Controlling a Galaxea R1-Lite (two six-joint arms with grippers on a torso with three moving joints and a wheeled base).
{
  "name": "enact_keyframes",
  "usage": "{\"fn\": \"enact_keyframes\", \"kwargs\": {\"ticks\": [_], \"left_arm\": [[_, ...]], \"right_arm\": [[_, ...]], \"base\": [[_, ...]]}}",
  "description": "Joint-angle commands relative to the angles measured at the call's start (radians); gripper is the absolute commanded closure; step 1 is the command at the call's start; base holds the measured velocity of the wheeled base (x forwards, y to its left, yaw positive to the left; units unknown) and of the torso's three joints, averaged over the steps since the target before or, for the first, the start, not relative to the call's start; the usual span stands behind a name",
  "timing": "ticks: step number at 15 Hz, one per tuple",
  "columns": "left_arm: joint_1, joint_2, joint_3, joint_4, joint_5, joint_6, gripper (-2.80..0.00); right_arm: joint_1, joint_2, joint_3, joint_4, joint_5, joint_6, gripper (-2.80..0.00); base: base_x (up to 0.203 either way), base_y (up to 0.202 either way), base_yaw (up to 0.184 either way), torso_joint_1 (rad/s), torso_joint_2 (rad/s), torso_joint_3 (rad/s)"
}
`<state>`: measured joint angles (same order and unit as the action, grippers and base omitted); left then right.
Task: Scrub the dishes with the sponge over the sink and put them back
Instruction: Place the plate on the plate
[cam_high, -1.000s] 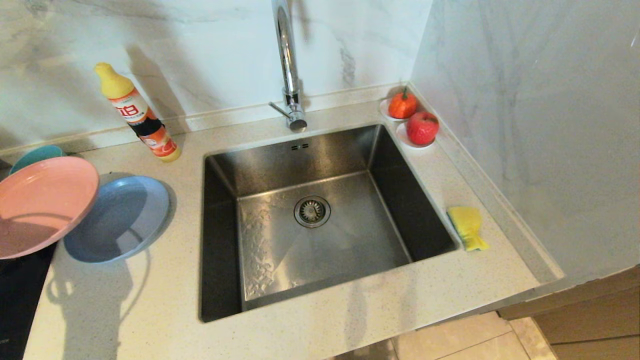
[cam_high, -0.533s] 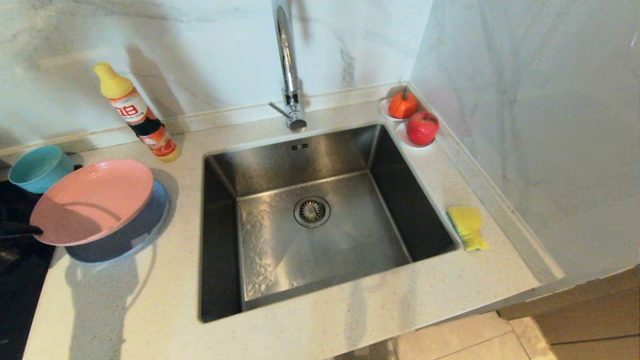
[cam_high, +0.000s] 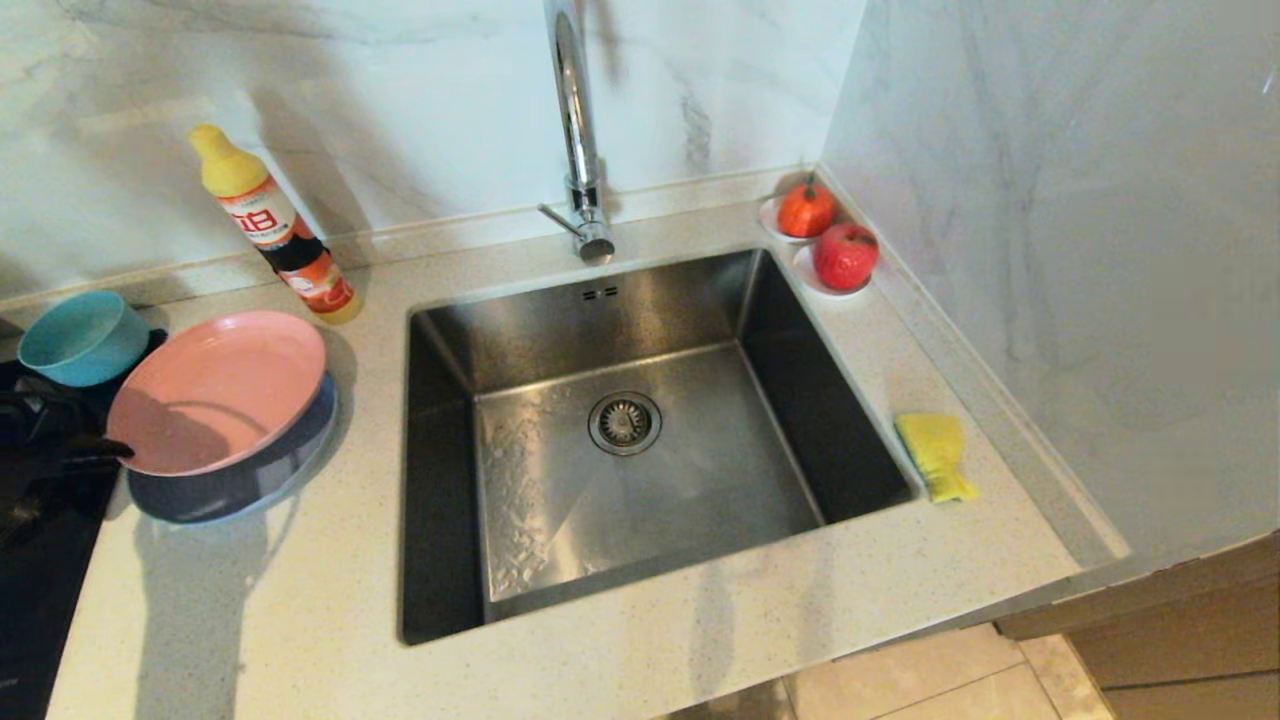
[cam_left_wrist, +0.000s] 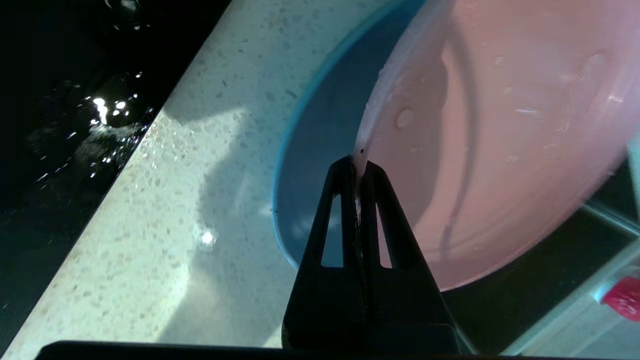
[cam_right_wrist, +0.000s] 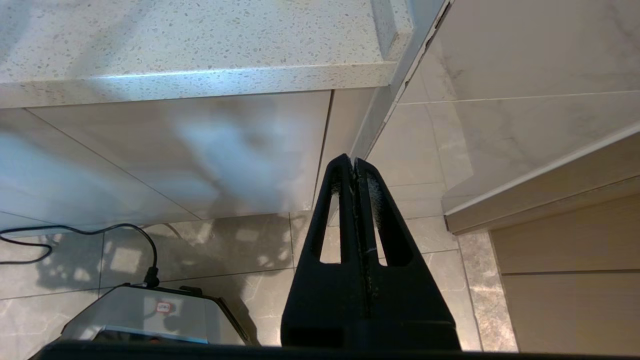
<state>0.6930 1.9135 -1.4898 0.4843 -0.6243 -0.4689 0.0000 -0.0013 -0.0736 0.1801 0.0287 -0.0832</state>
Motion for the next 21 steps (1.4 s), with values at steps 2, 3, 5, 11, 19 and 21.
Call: {"fn": "enact_keyframes", "kwargs": {"ticks": [2, 3, 5, 11, 19, 21], "left_arm": [[-0.026, 0.027, 0.013, 0.002, 0.003, -0.005, 0.00], [-0.030, 0.027, 0.014, 0.004, 0.003, -0.007, 0.00], [-0.035, 0.024, 0.020, 0.002, 0.014, -0.005, 0.00], [-0.026, -0.003, 0.026, 0.019, 0.039, 0.006, 0.00], [-0.026, -0.010, 0.137, 0.014, 0.089, 0.057, 0.00], [-0.021, 0.002, 0.126, 0.015, 0.113, 0.061, 0.00]], "right_arm": [[0.000, 0.001, 0.000, 0.001, 0.000, -0.001, 0.00], [0.000, 0.001, 0.000, 0.001, 0.000, -0.001, 0.00], [0.000, 0.001, 0.000, 0.001, 0.000, -0.001, 0.00], [0.000, 0.001, 0.000, 0.001, 0.000, -0.001, 0.00], [0.000, 0.001, 0.000, 0.001, 0.000, -0.001, 0.00], [0.000, 0.001, 0.000, 0.001, 0.000, -0.001, 0.00]], "base": [[0.000, 0.000, 0.000, 0.000, 0.00, 0.000], [0.000, 0.000, 0.000, 0.000, 0.00, 0.000], [0.000, 0.000, 0.000, 0.000, 0.00, 0.000], [0.000, 0.000, 0.000, 0.000, 0.00, 0.000], [0.000, 0.000, 0.000, 0.000, 0.00, 0.000], [0.000, 0.000, 0.000, 0.000, 0.00, 0.000]]}}
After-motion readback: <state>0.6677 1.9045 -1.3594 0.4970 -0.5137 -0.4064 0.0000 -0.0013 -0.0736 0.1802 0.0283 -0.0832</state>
